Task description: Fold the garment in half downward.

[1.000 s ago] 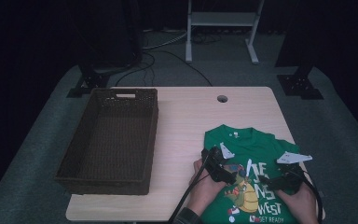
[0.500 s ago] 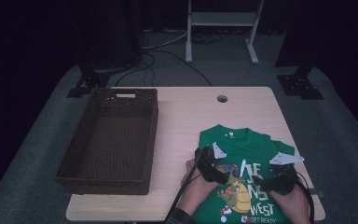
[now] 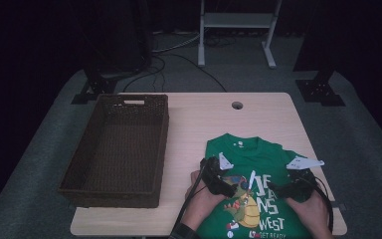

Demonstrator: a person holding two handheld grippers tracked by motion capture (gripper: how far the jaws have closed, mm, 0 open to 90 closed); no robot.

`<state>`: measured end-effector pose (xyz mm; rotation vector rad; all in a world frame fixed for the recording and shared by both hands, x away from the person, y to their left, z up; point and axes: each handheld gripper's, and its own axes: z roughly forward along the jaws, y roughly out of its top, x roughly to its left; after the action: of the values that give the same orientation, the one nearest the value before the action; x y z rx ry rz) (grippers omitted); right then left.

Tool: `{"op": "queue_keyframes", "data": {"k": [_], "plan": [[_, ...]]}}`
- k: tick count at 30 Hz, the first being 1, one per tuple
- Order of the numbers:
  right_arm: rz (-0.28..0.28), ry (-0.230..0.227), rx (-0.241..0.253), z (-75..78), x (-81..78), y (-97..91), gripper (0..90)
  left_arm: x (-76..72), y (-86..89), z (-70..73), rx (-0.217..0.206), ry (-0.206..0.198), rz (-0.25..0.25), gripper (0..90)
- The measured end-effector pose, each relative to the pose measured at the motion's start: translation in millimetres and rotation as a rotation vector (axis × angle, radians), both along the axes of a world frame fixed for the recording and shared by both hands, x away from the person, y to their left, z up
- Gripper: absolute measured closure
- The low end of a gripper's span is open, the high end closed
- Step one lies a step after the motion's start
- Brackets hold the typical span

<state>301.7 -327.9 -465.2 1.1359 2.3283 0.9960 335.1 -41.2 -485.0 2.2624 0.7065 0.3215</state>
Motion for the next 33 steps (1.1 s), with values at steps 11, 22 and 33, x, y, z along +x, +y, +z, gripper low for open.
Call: {"op": "queue_keyframes", "data": {"k": [11,22,33], "plan": [[-0.001,0.018,0.006,8.0,10.4,-4.5,0.0,-1.5,15.7,0.0,-0.001,0.001,0.012,0.0],[0.007,0.012,0.008,14.6,19.0,-4.8,0.0,-3.2,29.3,0.0,-0.002,0.001,0.023,0.0],[-0.002,0.019,-0.001,21.7,30.8,-6.9,0.0,-4.4,42.4,0.1,-0.004,0.001,0.028,0.0]]}}
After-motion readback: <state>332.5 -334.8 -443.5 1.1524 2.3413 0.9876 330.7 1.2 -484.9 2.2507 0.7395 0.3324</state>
